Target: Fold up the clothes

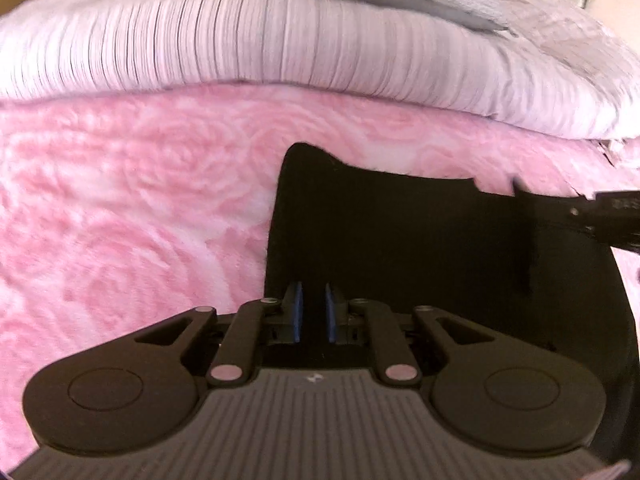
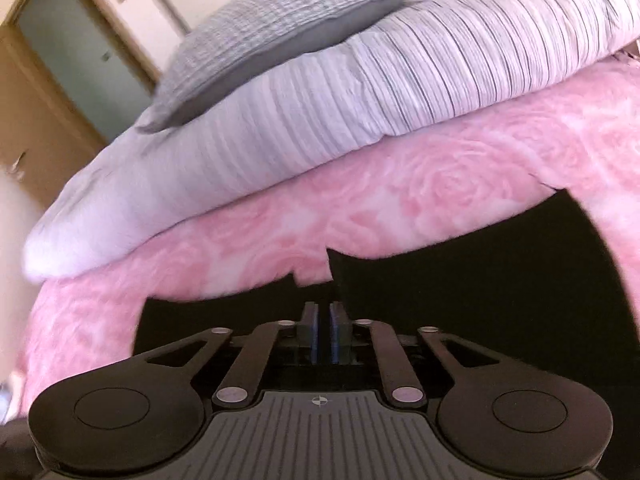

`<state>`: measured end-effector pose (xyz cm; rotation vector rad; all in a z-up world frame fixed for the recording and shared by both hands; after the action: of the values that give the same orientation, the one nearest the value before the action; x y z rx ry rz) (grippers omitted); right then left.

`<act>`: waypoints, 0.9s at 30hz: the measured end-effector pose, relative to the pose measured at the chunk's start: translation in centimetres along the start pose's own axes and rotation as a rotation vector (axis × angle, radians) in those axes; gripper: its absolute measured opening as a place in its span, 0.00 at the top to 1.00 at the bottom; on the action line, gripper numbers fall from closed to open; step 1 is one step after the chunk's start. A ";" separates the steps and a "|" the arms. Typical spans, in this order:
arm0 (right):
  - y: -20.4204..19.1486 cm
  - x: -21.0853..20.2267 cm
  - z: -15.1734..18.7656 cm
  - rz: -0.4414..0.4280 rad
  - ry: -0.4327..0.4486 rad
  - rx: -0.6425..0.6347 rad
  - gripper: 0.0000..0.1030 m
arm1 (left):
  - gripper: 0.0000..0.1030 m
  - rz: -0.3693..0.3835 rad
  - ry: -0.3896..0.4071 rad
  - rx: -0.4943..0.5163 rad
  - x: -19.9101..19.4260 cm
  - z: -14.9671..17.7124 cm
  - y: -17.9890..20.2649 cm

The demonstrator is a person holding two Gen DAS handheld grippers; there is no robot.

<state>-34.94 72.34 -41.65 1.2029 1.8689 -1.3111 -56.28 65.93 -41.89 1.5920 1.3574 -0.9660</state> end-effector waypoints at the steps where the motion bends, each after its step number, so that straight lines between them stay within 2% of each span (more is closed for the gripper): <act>1: -0.1 -0.5 1.3 0.024 -0.053 -0.043 0.85 | 0.90 -0.002 0.002 0.022 -0.6 0.6 0.5; 4: 0.3 -1.4 6.6 0.110 -0.193 -0.159 0.85 | 0.90 0.026 -0.007 0.091 -2.5 3.9 2.6; 7: 1.5 -2.3 12.9 0.252 -0.252 -0.255 0.85 | 0.90 0.020 -0.051 0.127 -3.2 8.6 3.8; 8: 2.1 -2.8 15.1 0.310 -0.251 -0.293 0.85 | 0.90 0.011 -0.084 0.128 -3.1 10.3 3.9; 10: 2.3 -4.7 17.9 0.371 -0.197 -0.372 0.85 | 0.90 -0.008 -0.149 0.118 -2.9 13.9 3.7; 12: 2.3 -6.7 19.5 0.426 -0.193 -0.384 0.85 | 0.90 -0.016 -0.141 0.110 -4.4 16.0 3.5; 13: 2.3 -7.7 20.2 0.436 -0.189 -0.379 0.85 | 0.90 -0.014 -0.146 0.108 -5.1 16.7 3.5; 15: 2.3 -9.0 21.2 0.377 -0.197 -0.315 0.85 | 0.90 0.006 -0.134 0.073 -6.7 17.8 3.5; 17: 2.5 -9.8 22.6 0.338 -0.224 -0.266 0.85 | 0.90 0.058 -0.150 0.027 -7.8 19.4 3.6; 18: 2.7 -9.9 24.0 0.349 -0.249 -0.267 0.85 | 0.90 0.071 -0.171 0.017 -8.1 20.7 3.6; 21: 3.9 -11.2 29.3 0.396 -0.300 -0.271 0.85 | 0.90 0.043 -0.232 0.028 -8.9 25.6 3.3; 23: 4.3 -13.3 32.6 0.417 -0.297 -0.266 0.85 | 0.90 0.037 -0.246 0.020 -10.1 28.8 2.9; 27: 5.7 -16.8 39.3 0.469 -0.394 -0.195 0.85 | 0.91 -0.003 -0.318 0.051 -12.6 35.2 2.1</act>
<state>-24.37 30.63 -44.80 1.0976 1.3004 -0.9917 -57.43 28.51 -43.33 1.4012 1.1226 -1.2069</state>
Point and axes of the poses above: each gripper's, at about its wrist camera, not at the fingertips, and x roughly the way its jaws point, y to its right, z to its underside, the point moved 10 cm from there along x, roughly the way its jaws point, and after that the axes turned 14 degrees about -y, right-handed, at the moved point
